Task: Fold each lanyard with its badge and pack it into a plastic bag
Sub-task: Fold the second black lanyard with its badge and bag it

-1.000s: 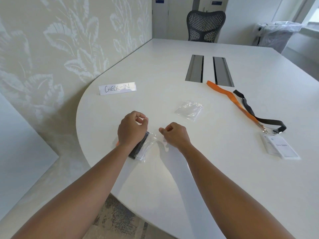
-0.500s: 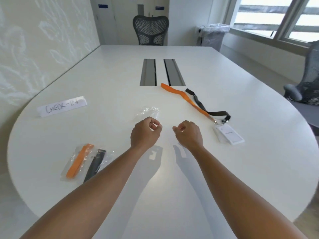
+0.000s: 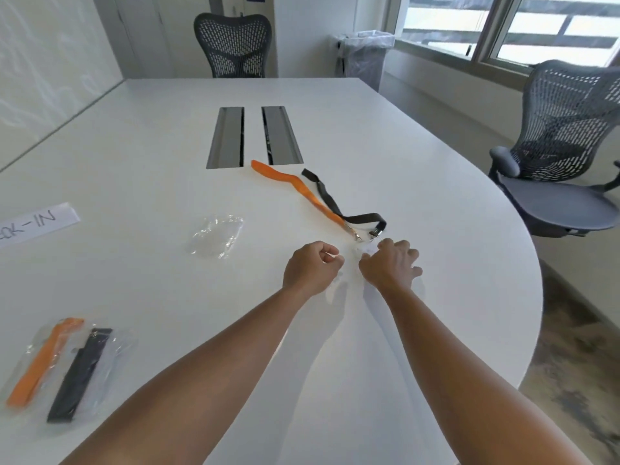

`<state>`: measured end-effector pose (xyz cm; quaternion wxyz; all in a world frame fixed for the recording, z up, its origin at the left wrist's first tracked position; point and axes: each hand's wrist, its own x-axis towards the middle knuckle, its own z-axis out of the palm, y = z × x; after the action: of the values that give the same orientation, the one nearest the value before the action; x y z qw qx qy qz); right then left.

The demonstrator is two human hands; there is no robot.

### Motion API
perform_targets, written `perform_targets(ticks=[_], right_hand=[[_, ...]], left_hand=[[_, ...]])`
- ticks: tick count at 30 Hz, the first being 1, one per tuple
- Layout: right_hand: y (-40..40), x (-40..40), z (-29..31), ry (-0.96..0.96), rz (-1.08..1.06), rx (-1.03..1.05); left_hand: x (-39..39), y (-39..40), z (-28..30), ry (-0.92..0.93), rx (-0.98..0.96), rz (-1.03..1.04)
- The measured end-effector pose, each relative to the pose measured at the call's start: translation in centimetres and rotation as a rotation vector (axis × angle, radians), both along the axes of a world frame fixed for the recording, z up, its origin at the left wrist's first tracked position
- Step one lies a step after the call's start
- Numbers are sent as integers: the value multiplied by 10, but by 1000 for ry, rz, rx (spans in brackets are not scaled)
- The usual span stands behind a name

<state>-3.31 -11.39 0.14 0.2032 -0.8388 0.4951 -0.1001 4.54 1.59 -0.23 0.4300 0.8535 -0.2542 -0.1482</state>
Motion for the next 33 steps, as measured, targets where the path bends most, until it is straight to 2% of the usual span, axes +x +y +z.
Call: perform_targets(ticks=[4, 13, 17, 19, 22, 26, 28, 33], right_hand=[[-20, -7, -5, 26, -40, 70], [-37, -5, -2, -54, -66, 163], [-39, -1, 3, -200, -35, 204], [-38, 1, 9, -340, -44, 266], [-35, 3, 16, -557, -94, 412], [-25, 6, 22, -789, -77, 735], [-20, 7, 23, -840, -16, 862], [-4, 7, 28, -884, 190, 986]], left_hand=[[-8, -27, -11, -2, 24, -37], [-19, -46, -35, -180, 163, -32], [-17, -47, -35, -172, 153, -26], [-15, -46, -34, -107, 102, -22], [-11, -39, -28, 94, -88, 16], [-6, -29, -4, 335, -277, 11], [-1, -25, 5, 363, -327, -17], [15, -15, 25, 304, -437, -59]])
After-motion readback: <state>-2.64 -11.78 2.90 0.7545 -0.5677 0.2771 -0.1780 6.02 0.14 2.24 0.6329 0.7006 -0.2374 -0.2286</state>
